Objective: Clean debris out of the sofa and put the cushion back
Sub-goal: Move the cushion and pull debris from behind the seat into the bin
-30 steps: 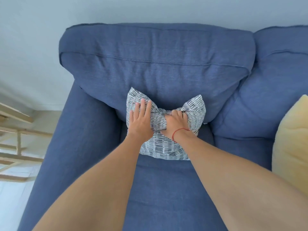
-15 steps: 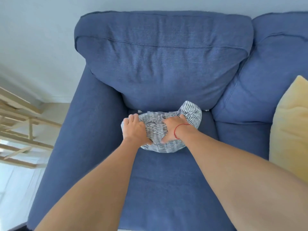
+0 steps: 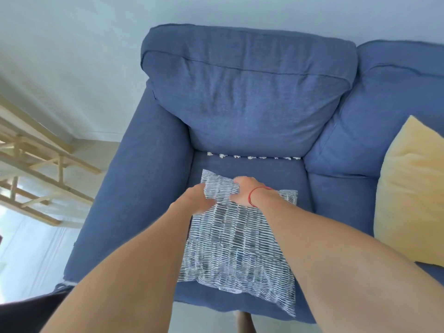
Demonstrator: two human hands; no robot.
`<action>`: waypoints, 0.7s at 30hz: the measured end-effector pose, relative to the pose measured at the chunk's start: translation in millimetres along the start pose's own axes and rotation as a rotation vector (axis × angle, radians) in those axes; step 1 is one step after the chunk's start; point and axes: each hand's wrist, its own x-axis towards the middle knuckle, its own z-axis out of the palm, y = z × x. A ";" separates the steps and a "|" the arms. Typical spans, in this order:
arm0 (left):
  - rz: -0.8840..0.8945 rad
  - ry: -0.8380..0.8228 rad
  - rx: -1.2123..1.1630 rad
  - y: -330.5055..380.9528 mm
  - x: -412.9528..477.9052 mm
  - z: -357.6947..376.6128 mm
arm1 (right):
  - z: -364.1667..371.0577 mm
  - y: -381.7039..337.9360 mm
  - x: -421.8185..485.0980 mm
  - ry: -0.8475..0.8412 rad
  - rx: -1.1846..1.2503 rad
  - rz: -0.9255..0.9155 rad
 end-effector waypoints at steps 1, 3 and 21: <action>0.009 0.019 -0.008 1.4 0.5 -4.4 | -3.3 -3.3 2.0 0.015 0.030 -0.009; 0.000 0.034 -0.007 2.3 8.5 -11.3 | -10.2 -10.1 8.9 0.033 0.080 -0.015; -0.153 -0.067 -0.263 -28.6 155.2 -31.6 | 6.1 -28.6 178.7 -0.034 0.267 0.080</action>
